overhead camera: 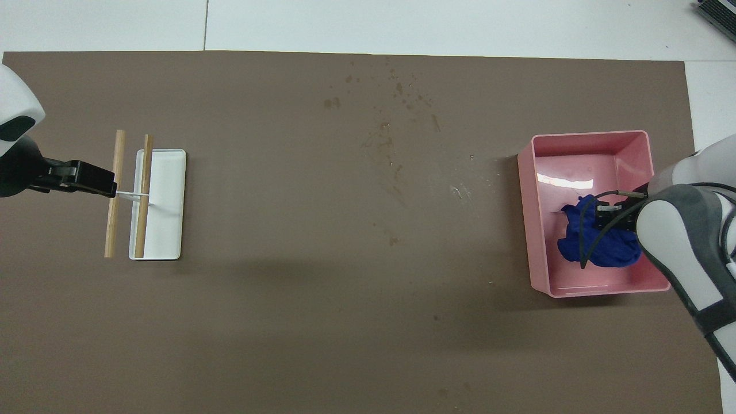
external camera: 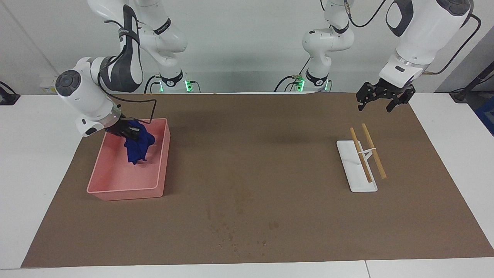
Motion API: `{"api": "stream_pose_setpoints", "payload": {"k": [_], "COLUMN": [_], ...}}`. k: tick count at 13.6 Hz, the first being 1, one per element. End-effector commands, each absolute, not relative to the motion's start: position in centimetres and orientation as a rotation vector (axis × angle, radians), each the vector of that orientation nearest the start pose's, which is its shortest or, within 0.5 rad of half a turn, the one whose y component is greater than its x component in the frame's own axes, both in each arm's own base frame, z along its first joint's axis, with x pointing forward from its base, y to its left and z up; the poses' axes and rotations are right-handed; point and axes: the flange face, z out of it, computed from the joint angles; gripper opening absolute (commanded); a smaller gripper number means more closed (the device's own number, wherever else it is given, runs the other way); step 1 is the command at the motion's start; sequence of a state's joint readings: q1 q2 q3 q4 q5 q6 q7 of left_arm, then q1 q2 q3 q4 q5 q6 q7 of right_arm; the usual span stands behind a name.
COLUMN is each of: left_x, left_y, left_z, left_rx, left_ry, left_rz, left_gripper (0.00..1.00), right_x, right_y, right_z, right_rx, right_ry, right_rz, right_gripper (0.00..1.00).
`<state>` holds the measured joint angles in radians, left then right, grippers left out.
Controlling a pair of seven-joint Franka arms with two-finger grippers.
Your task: Wipe water with towel using both arms
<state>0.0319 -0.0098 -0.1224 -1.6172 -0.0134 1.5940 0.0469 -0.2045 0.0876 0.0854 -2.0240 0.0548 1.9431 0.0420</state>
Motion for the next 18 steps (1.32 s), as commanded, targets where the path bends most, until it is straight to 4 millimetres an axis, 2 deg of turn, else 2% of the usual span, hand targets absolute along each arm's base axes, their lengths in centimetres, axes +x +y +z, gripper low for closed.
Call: {"api": "stream_pose_setpoints", "payload": {"k": [1, 4, 8, 12, 13, 14, 16, 18], "left_x": [54.6, 54.6, 54.4, 54.5, 54.5, 54.5, 54.5, 54.5], "left_y": [-4.8, -4.6, -5.0, -4.3, -4.3, -4.3, -4.4, -4.3], "left_z": [61.5, 61.5, 61.5, 61.5, 61.5, 61.4, 61.5, 61.5], "left_rx": [-3.154, -3.16, -3.159, -3.161, -3.161, -3.161, -3.161, -3.161], "left_ry": [0.215, 0.21, 0.217, 0.195, 0.195, 0.198, 0.2, 0.198], "left_rz": [0.006, 0.003, 0.025, 0.015, 0.015, 0.018, 0.015, 0.015], "left_gripper": [1.0, 1.0, 1.0, 1.0, 1.0, 1.0, 1.0, 1.0], "right_x": [55.0, 56.2, 57.3, 57.1, 56.8, 56.4, 54.9, 53.5], "right_y": [-6.2, -5.5, -3.5, -0.7, 1.4, 2.5, 2.4, 2.0], "right_z": [42.2, 46.9, 55.5, 62.8, 64.0, 64.3, 65.1, 64.7], "right_rx": [-3.091, -3.144, -3.173, -3.179, -3.184, -3.186, -3.183, -3.175], "right_ry": [0.255, 0.202, 0.179, 0.112, 0.062, 0.075, 0.14, 0.141], "right_rz": [0.177, 0.128, 0.007, -0.068, -0.051, -0.036, 0.017, 0.08], "right_gripper": [1.0, 1.0, 1.0, 1.0, 1.0, 1.0, 1.0, 1.0]}}
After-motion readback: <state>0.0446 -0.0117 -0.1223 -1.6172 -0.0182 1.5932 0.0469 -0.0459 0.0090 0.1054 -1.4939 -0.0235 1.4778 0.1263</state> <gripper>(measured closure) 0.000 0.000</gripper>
